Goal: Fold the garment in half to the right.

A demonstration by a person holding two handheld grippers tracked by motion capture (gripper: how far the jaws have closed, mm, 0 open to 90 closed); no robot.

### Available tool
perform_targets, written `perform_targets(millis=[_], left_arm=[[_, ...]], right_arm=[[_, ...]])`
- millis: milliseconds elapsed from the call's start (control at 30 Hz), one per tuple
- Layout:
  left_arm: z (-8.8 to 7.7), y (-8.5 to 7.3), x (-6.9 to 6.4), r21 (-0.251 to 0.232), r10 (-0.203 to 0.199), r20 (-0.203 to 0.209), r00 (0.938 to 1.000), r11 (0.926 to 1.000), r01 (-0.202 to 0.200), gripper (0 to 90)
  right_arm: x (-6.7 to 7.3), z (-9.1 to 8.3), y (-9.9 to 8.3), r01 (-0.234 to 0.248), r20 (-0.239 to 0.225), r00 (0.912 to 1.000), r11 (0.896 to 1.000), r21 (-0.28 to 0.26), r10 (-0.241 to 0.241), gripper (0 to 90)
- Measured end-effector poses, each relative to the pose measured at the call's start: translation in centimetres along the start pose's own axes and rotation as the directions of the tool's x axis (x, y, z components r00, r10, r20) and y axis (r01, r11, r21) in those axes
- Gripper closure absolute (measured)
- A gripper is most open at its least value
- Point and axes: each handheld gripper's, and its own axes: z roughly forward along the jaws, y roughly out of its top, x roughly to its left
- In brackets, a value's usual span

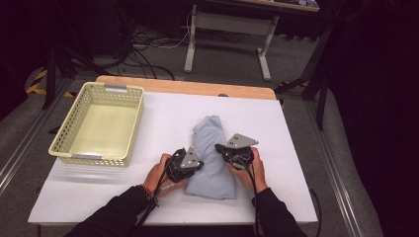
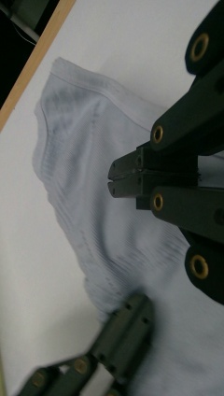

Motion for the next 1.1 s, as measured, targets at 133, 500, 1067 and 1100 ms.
perform_targets(millis=[133, 500, 1067, 1100], left_arm=[[0.0, 0.0, 0.0, 0.001, 0.002, 0.000, 1.0000, 1.0000, -0.002, 89.8], [-0.1, 0.1, -0.1, 0.006, 0.011, -0.009, 0.9999, 0.9999, -0.011, 89.8], [-0.1, 0.0, -0.1, 0.005, 0.009, -0.005, 0.9999, 1.0000, -0.009, 89.7], [-0.1, 0.1, -0.1, 0.006, 0.010, -0.007, 0.9999, 0.9999, -0.010, 89.8]], right_arm=[[0.5, 0.2, -1.2, 0.021, -0.001, 0.9998, 0.999, 0.043, -0.021, 90.0], [-0.5, 0.5, -2.3, 0.018, 0.088, 0.9958, 0.996, 0.087, -0.026, 90.0], [1.3, -2.2, -4.1, 0.029, 0.064, 0.9973, 0.994, 0.102, -0.035, 90.0], [1.1, -2.2, -4.4, 0.015, 0.055, 0.9983, 0.995, 0.095, -0.020, 90.0]])
